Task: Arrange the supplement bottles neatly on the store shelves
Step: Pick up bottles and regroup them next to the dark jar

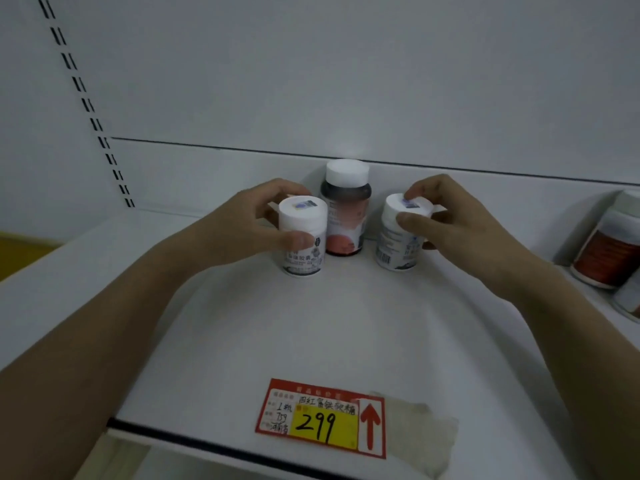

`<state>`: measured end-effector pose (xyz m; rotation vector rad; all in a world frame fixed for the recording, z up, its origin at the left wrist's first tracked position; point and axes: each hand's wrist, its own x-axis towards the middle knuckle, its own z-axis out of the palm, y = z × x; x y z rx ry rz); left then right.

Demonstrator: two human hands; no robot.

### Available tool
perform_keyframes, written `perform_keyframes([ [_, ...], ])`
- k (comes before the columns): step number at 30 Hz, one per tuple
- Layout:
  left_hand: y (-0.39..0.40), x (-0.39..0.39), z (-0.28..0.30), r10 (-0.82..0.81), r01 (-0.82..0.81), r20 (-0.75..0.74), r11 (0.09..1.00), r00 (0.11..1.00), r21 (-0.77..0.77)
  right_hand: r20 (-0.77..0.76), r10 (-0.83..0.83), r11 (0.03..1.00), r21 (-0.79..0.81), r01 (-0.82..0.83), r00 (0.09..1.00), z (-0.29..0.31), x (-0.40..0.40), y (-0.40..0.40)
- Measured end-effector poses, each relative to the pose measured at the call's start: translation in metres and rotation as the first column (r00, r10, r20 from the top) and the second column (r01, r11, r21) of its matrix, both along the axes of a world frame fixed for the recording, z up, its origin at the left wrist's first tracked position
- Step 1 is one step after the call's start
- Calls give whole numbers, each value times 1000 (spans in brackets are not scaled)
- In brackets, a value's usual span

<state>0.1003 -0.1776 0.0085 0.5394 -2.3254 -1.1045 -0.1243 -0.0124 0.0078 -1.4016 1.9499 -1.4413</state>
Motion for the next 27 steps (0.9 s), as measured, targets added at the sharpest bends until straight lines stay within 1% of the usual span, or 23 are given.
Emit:
perform_keyframes([
  [3,1,1,2,-19,19,0,1000,1000,7,-26,-11,1000,4,11,1000,-2,1,-1],
  [7,-4,1,0,-23,23,-10,997,1000,76,-97,-49,998,-43,45,994,-5,-1,-3],
  [9,-3,2,0,-11,12,-5,995,1000,100,-91,-51,998,-31,49,994,-2,0,-2],
  [11,3,3,-1,28,-27,-7,994,1000,108,-51,-2,1000,19,3,999,4,4,2],
  [14,16,1,2,72,-73,17,993,997,89,-23,29,997,69,-28,999,13,11,16],
  [17,30,7,18,106,-108,113,994,988,17,-81,-37,997,57,41,996,21,26,28],
  [18,35,13,27,110,-112,125,994,986,8,-100,-61,997,51,66,993,24,33,31],
  [19,40,19,37,113,-116,117,993,987,12,-102,-79,996,40,84,992,29,41,36],
  [23,74,56,79,83,-82,-14,994,996,78,-19,-120,991,-60,119,993,62,79,68],
  [27,110,89,96,35,-34,-16,998,999,57,3,-163,984,-78,163,987,88,112,109],
])
